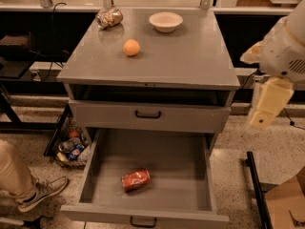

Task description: Pick coke can from middle drawer and place on counter

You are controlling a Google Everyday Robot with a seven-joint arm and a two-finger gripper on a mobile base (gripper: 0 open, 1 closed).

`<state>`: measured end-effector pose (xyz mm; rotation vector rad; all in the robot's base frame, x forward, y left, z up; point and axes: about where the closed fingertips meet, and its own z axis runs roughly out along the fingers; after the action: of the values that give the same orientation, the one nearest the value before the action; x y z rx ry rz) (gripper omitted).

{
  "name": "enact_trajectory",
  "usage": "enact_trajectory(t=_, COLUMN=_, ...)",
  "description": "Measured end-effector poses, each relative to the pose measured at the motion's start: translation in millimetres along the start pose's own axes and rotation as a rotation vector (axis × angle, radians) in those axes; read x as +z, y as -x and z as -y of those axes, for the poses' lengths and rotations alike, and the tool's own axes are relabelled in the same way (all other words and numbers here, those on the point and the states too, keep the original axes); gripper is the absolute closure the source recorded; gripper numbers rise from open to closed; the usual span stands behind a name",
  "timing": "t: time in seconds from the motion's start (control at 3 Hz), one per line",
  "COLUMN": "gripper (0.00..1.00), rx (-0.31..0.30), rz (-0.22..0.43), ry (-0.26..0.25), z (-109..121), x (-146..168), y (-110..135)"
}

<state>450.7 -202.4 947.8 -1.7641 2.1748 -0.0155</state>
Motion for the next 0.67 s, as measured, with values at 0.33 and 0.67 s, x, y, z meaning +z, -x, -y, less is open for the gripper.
enact_trajectory(t=0.33, gripper=0.0, rx=-0.054, rz=0.1, ry=0.088, z=-13.9, x=71.8, y=20.7)
enact_trajectory(t=0.67, gripper=0.0, rx=-0.087, rz=0.205, ry=0.188, z=-47.3, x=154.9, y=43.1)
